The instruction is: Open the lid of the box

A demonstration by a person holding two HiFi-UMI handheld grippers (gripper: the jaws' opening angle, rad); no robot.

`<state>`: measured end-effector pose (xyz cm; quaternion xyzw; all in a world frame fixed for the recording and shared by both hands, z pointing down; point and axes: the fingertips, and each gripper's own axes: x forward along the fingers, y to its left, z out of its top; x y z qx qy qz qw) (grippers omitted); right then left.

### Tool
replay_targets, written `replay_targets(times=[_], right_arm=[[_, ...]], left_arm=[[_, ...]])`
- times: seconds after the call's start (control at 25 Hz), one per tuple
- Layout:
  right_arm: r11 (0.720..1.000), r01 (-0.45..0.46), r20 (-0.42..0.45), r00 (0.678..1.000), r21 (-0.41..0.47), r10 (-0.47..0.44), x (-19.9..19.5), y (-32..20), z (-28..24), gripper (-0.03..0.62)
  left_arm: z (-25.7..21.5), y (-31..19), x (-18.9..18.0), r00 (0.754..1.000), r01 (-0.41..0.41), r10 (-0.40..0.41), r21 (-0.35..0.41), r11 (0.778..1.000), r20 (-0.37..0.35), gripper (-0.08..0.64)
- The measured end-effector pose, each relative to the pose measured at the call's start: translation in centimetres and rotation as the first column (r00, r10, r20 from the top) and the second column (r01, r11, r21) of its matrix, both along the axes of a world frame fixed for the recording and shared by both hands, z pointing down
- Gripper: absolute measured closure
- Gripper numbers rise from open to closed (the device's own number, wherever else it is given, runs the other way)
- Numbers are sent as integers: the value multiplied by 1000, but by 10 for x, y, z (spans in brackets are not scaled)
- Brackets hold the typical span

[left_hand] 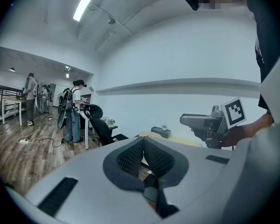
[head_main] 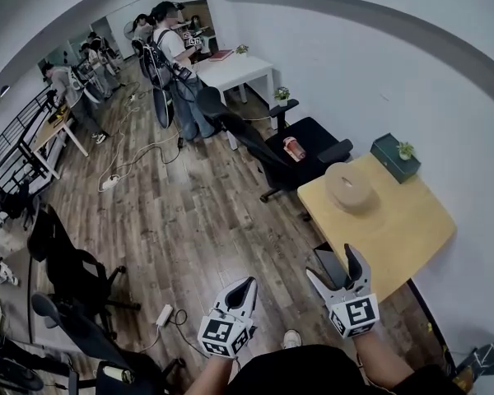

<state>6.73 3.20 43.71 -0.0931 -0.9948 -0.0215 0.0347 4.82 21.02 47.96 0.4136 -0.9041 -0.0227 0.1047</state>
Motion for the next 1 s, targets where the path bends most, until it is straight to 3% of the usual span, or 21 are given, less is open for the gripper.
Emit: replay_targets(times=[0.6, 1.0], right_arm=[[1000, -11, -20, 1000, -16, 10, -51, -39, 18, 150], [997, -69, -37, 997, -22, 69, -127, -49, 26, 150]], left_arm=[[17, -37, -49, 999, -21, 21, -2, 1000, -25, 541], [19, -58, -132, 995, -99, 99, 6, 995, -25, 541]])
